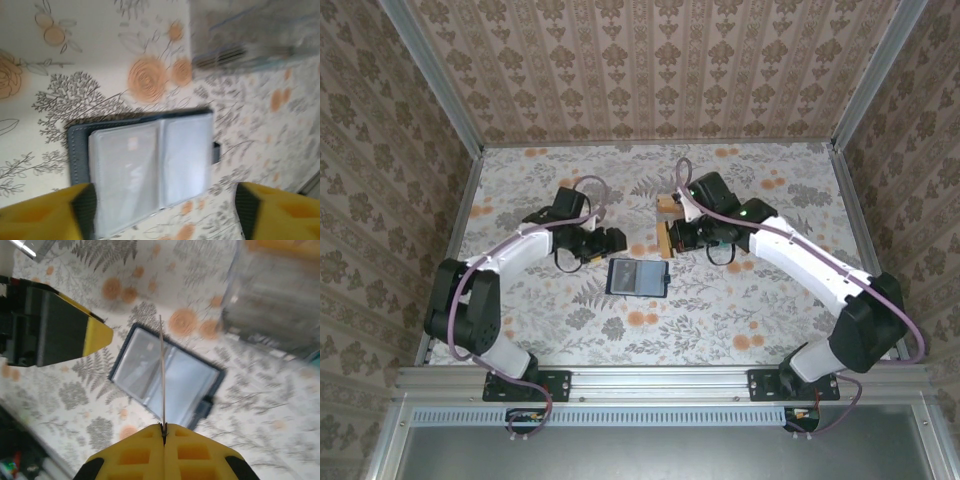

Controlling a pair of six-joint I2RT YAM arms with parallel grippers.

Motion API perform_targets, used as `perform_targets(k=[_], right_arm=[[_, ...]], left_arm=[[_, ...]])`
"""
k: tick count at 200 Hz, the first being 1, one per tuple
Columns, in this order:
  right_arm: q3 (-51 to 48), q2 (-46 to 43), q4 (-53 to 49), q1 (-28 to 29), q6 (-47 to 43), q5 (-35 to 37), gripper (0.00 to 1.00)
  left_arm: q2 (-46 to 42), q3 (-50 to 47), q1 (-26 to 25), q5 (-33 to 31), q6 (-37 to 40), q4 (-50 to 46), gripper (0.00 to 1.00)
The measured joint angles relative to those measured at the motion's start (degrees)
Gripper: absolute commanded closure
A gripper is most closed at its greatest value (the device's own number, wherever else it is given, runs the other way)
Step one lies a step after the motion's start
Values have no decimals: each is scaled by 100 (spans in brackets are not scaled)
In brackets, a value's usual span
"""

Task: Take the credit cards out of the card holder

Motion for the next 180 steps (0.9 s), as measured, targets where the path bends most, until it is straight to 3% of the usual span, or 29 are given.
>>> perform_targets(k=[9,57,114,180], right_arm=[[179,-22,-186,7,-380,249,100],[988,103,-820,59,-2435,1351,100],[1908,1036,-848,293,-4642,2535,100],[2009,1829,-603,409,-6144,3344,100]], left_arm=[[-87,37,33,13,-37,13,0],[-529,55,280,50,-13,24,0],[-1062,37,608,76,24,-48,0],[-1429,-133,835,74,59,-262,0]])
